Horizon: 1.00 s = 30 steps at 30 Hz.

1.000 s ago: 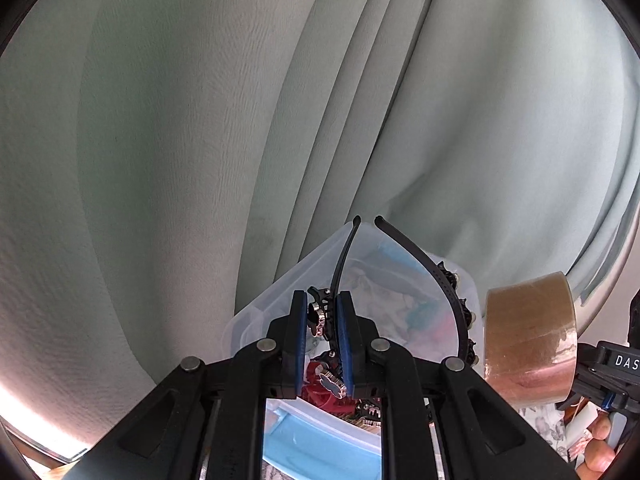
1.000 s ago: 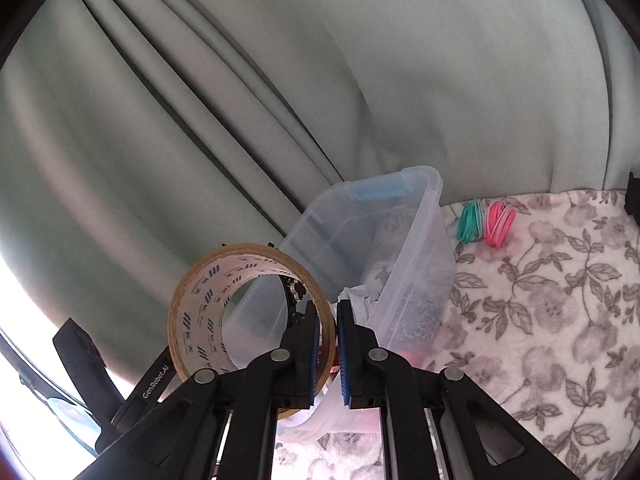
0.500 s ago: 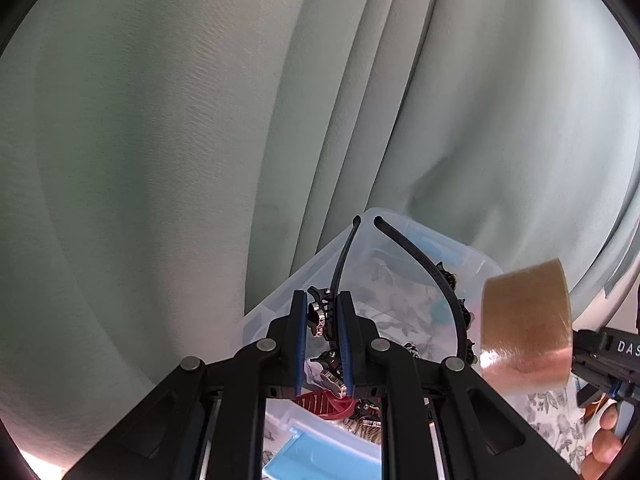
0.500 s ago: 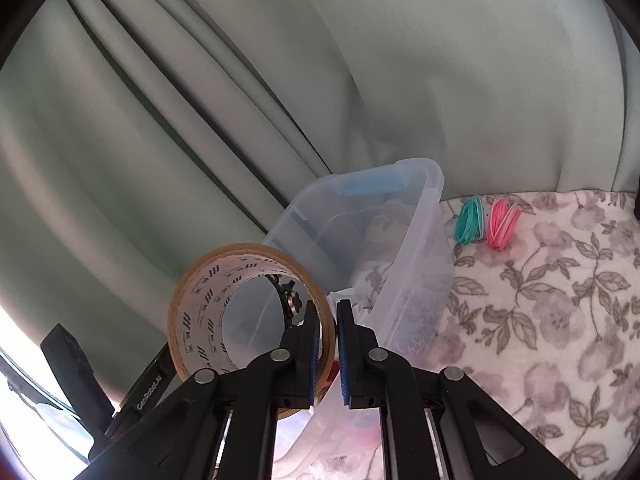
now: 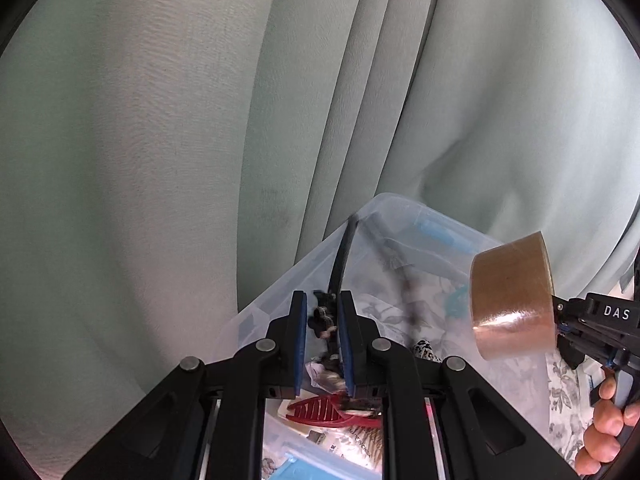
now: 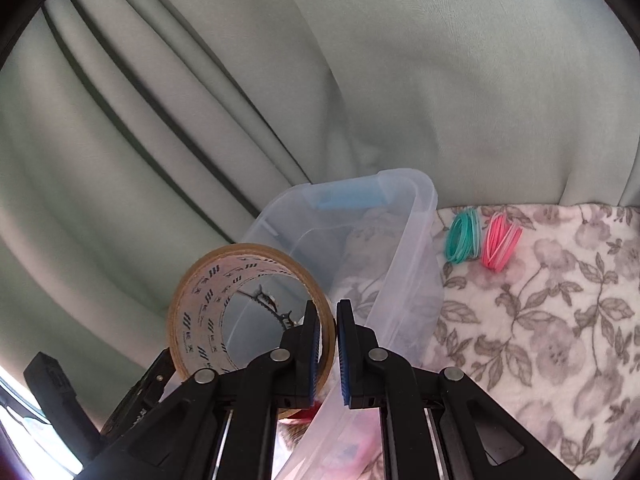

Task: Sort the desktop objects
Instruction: 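Lower the headband into the bin and open the left tool while the right tool releases the tape roll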

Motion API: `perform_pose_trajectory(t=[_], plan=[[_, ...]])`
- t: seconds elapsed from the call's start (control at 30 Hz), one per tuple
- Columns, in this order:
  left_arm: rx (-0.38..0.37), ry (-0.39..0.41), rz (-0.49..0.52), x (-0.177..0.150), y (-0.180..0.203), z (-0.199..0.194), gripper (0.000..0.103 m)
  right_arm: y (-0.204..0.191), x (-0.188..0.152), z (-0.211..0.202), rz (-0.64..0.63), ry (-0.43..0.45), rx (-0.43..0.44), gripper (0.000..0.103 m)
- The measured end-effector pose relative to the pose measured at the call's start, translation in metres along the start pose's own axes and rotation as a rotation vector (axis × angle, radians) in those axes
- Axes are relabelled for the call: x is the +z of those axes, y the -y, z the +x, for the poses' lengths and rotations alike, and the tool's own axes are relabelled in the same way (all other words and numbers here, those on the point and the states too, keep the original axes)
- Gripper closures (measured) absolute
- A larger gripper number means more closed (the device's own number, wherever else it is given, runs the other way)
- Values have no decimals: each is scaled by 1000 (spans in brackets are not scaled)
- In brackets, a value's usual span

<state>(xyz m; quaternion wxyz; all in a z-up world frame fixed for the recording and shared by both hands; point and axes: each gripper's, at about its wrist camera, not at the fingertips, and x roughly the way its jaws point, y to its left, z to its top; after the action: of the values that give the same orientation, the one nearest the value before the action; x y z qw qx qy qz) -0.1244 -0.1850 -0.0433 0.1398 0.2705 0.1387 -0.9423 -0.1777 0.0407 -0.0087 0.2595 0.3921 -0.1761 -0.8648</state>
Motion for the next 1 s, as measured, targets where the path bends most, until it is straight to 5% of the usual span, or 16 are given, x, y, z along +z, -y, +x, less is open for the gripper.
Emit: perform_pose_trajectory(t=[0.23, 0.37, 0.63, 0.7, 0.77, 1.0], plan=[[2, -9, 6, 2, 7, 12, 88, 2, 8, 8, -11, -3, -6, 89], [-2, -16, 5, -5, 12, -25, 88, 2, 10, 10, -17, -5, -6, 89], [-12, -24, -1, -7, 12, -25, 87, 2, 10, 9, -18, -4, 1, 82], [-20, -24, -1, -8, 14, -26, 84, -1, 10, 9, -30, -5, -1, 78], [-27, -22, 0, -8, 16, -27, 70, -3, 10, 9, -39, -5, -6, 77], [-29, -14, -5, -11, 1, -46, 61, -9, 10, 5, -54, 6, -13, 75]])
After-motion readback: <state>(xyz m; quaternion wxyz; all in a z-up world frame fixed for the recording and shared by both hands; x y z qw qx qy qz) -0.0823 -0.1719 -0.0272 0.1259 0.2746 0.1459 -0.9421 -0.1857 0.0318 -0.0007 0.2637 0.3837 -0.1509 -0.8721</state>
